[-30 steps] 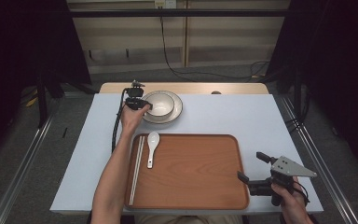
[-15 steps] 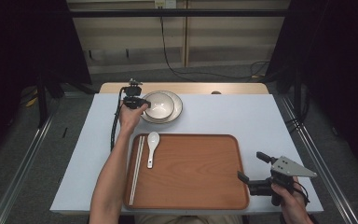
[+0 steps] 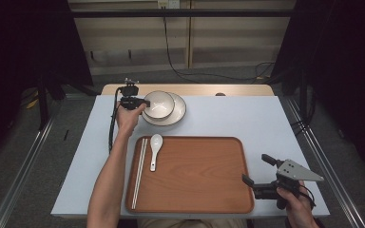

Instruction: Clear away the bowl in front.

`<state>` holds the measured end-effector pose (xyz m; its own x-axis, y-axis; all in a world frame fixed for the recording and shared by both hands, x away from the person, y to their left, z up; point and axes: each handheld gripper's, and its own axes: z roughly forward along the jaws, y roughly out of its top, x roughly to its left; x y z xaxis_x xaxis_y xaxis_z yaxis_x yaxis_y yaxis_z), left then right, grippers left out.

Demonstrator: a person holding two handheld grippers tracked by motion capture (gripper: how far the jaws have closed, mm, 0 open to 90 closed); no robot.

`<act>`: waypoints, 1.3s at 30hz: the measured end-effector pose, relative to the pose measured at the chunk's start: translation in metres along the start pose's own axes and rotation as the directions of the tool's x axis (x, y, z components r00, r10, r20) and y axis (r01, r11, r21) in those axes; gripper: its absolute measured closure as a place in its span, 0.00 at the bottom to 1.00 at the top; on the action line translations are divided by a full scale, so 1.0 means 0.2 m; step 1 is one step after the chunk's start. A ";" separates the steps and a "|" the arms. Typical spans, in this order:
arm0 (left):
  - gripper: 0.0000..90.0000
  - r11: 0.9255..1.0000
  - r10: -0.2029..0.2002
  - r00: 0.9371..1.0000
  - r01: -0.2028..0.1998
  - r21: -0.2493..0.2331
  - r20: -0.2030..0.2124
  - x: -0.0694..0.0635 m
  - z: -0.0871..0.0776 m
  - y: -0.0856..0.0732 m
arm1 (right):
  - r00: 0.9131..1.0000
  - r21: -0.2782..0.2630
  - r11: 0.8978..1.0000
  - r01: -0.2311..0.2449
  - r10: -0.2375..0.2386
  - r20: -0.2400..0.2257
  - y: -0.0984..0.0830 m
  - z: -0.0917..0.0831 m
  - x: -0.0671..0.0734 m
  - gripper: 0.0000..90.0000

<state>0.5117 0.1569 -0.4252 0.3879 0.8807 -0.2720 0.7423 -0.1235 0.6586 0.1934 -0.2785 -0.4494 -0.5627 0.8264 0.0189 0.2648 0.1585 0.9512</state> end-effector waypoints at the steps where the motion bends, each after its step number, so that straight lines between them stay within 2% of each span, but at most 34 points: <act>1: 0.92 1.000 0.001 1.000 -0.001 -0.002 -0.002 -0.01 -0.01 0.00 | 1.000 0.001 1.000 -0.001 0.001 -0.003 0.00 0.00 0.00 0.01; 7: 0.92 1.000 0.021 1.000 -0.020 -0.017 0.018 -0.03 -0.06 -0.01 | 1.000 0.001 1.000 0.004 -0.004 -0.001 0.00 0.00 0.00 0.01; 11: 0.92 0.998 0.066 0.998 -0.066 -0.011 -0.002 -0.07 -0.11 -0.02 | 1.000 0.001 1.000 0.002 -0.002 0.002 0.00 0.00 0.01 0.01; 15: 0.92 0.998 0.053 0.998 -0.052 -0.031 0.041 -0.09 -0.15 -0.04 | 1.000 0.002 1.000 0.008 -0.008 -0.002 0.00 0.00 0.01 0.01; 18: 0.92 0.997 0.074 0.997 -0.073 -0.032 0.033 -0.12 -0.17 -0.06 | 1.000 0.000 1.000 0.010 -0.010 -0.009 0.00 0.00 0.01 0.01; 21: 0.91 0.993 0.116 0.993 -0.116 -0.025 0.016 -0.16 -0.19 -0.10 | 1.000 -0.007 1.000 0.014 -0.014 -0.012 0.00 0.00 0.01 0.01; 24: 0.92 0.994 0.109 0.993 -0.108 -0.027 0.049 -0.19 -0.20 -0.13 | 1.000 -0.006 1.000 0.010 -0.010 -0.013 0.01 0.00 0.01 0.01; 26: 0.92 0.992 0.126 0.991 -0.125 -0.016 0.055 -0.20 -0.21 -0.14 | 1.000 -0.006 1.000 0.017 -0.017 -0.013 0.00 0.00 0.01 0.01; 27: 0.92 0.992 0.122 0.991 -0.121 -0.021 0.062 -0.21 -0.21 -0.15 | 1.000 -0.006 1.000 0.018 -0.018 -0.014 0.01 0.00 0.01 0.01; 31: 0.92 0.988 0.152 0.985 -0.152 -0.012 0.084 -0.26 -0.22 -0.17 | 1.000 -0.008 1.000 0.018 -0.018 -0.014 0.01 0.00 0.01 0.01; 32: 0.92 0.989 0.145 0.985 -0.143 -0.027 0.090 -0.27 -0.22 -0.18 | 1.000 -0.007 1.000 0.019 -0.019 -0.012 0.00 0.00 0.01 0.01; 34: 0.92 0.988 0.152 0.982 -0.150 -0.025 0.112 -0.28 -0.23 -0.19 | 1.000 -0.008 1.000 0.018 -0.018 -0.014 0.01 0.00 0.01 0.01; 39: 0.92 0.987 0.160 0.980 -0.159 -0.020 0.120 -0.33 -0.22 -0.20 | 1.000 -0.019 1.000 0.009 -0.009 -0.009 0.00 0.00 0.01 0.01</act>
<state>0.4313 0.1244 -0.4027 0.5642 0.7884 -0.2451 0.6601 -0.2525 0.7075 0.1921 -0.2759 -0.4488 -0.5723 0.8200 0.0132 0.2452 0.1558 0.9569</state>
